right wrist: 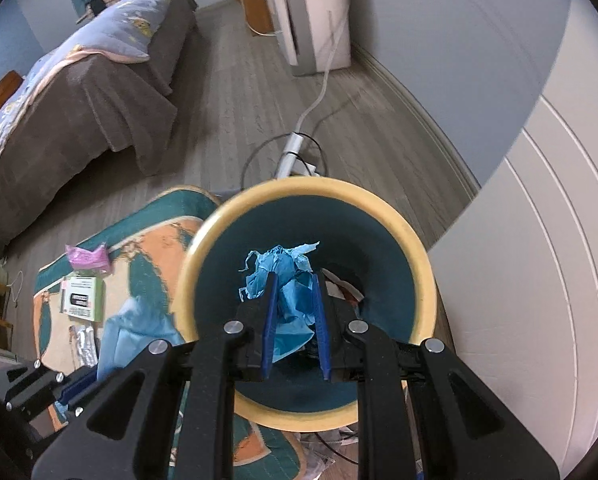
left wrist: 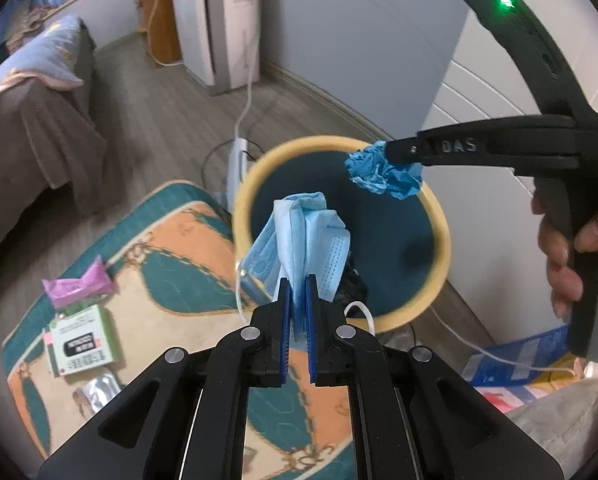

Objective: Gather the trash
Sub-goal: 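Drop the blue glove into the bin with the right tool while the left drops the mask, then move both tools back over the cushion toward the remaining trash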

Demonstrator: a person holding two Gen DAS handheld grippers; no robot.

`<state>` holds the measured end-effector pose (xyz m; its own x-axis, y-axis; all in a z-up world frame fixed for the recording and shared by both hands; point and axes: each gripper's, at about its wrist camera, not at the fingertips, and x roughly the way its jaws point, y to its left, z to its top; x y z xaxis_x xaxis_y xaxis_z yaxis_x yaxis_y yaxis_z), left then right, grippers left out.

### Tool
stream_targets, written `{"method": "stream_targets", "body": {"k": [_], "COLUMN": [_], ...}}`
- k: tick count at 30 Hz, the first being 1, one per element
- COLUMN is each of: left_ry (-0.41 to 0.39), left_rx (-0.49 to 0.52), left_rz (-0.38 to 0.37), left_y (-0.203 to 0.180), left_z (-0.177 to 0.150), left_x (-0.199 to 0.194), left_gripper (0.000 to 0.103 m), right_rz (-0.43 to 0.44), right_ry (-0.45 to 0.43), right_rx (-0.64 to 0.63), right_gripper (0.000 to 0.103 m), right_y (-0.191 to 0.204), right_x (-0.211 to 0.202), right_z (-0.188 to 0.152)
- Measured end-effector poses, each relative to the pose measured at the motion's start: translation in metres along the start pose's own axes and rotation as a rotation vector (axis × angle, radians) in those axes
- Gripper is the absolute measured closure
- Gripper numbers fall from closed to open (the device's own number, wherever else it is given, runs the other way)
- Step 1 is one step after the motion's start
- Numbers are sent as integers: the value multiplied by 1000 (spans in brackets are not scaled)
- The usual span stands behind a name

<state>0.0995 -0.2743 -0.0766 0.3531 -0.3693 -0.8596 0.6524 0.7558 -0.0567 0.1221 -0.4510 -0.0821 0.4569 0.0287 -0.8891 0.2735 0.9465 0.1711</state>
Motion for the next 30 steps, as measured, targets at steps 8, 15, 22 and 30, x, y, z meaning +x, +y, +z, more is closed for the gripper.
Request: {"method": "stream_targets", "body": {"k": [8,15,22,30], "left_ry": [90,81,-47,-95], "left_rx": [69,82,72,-17], "left_rz": [-9,11,40,65], "left_y": [-25,-26,-17,0], "left_z": [-3,9,27,22], "left_x": [29,38,19,10], "left_gripper": [95,95,89,38], "right_rz": [10,4,-25,-31], "right_ry": [59,44,-40,-59], "right_rx": [123,119,108,98], "right_gripper": [86,86,86,49], "right_y": [-30,-26,-21,-17], "right_x": [20,18,5,3], "right_z": [-6,-4,3,6]}}
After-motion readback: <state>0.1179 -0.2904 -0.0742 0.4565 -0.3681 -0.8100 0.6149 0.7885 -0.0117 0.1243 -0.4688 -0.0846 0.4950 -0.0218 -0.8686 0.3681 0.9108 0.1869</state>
